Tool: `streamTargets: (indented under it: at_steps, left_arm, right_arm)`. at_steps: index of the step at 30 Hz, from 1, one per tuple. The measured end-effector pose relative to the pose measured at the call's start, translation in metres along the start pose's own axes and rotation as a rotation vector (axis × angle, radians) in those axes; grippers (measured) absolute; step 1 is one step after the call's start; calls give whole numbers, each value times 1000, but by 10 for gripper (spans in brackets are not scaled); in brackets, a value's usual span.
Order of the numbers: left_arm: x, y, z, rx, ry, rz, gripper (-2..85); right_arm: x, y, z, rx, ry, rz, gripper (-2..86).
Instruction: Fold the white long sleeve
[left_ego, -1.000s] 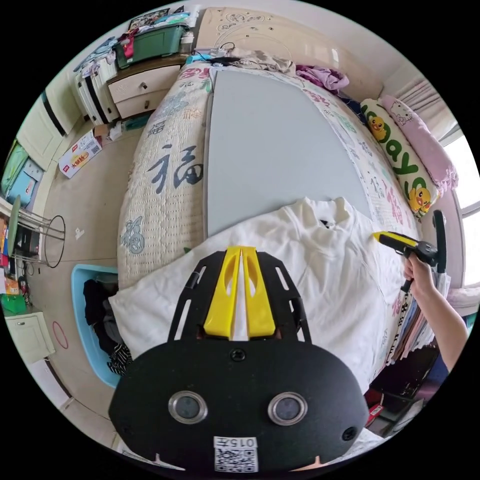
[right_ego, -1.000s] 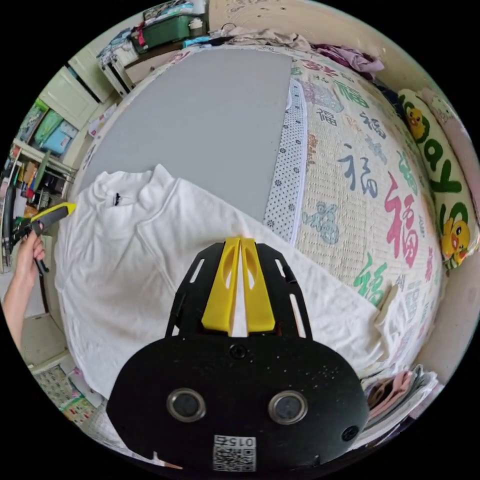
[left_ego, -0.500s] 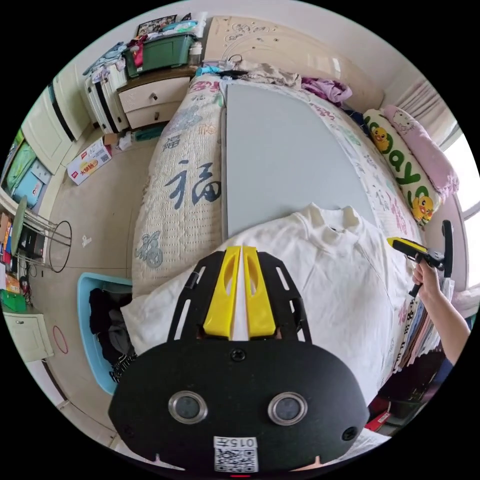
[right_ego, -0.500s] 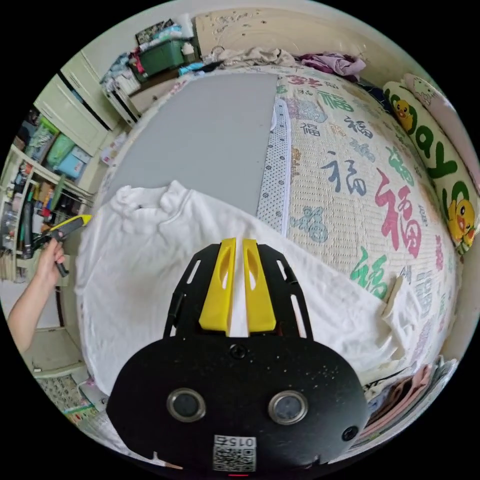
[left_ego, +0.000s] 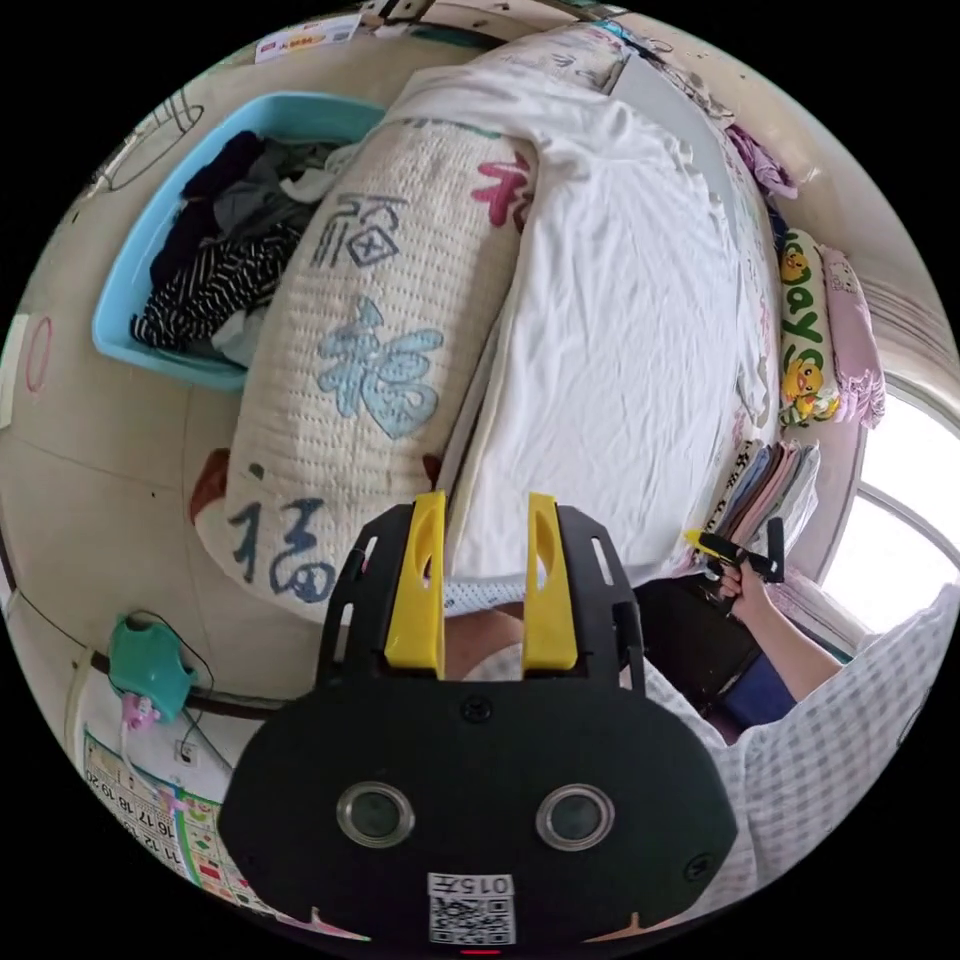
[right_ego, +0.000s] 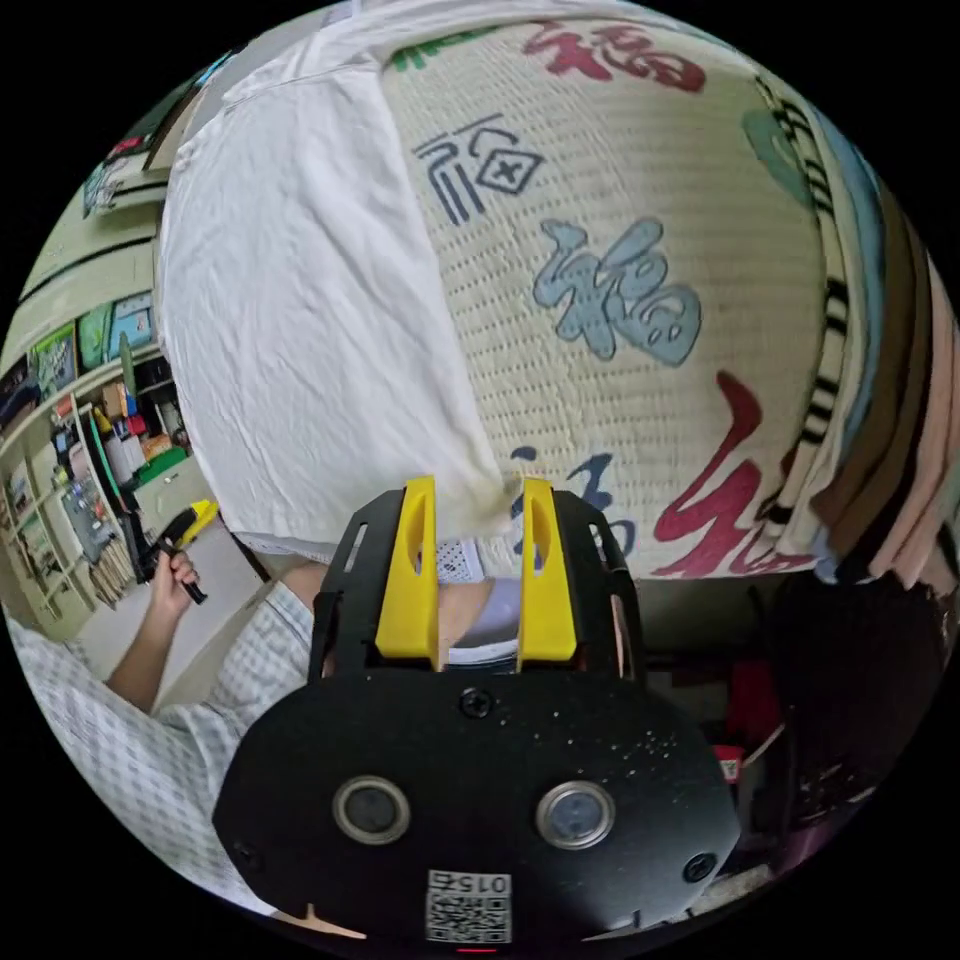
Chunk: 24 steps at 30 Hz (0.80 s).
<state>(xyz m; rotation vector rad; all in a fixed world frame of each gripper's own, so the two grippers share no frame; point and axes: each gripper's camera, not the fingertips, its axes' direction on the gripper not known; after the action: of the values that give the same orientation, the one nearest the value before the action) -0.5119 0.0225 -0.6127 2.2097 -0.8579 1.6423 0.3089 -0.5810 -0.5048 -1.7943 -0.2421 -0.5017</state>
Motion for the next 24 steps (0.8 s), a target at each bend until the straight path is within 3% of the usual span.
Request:
streamTargets:
  at_steps: [4,9,16,20,24]
  left_arm:
    - [-1,-2,11,-15,-9,18,58]
    - [-8,0,5,-15,-5,61,6]
    - [-21,19,3,-3,-38,87,0]
    - [-31,20,33,-14,-30,139,1]
    - [-27,15,44,-49,-65,181,2]
  right_arm:
    - [-17,-15,13,20,12,19,110]
    - [-38,-22,7,9,-15,-6,22]
    - [-88,-12,18,-1,201,-35,4]
    - [-106,-18,38,46,230,122,4]
    - [-130,-27,44,7,321,103,4]
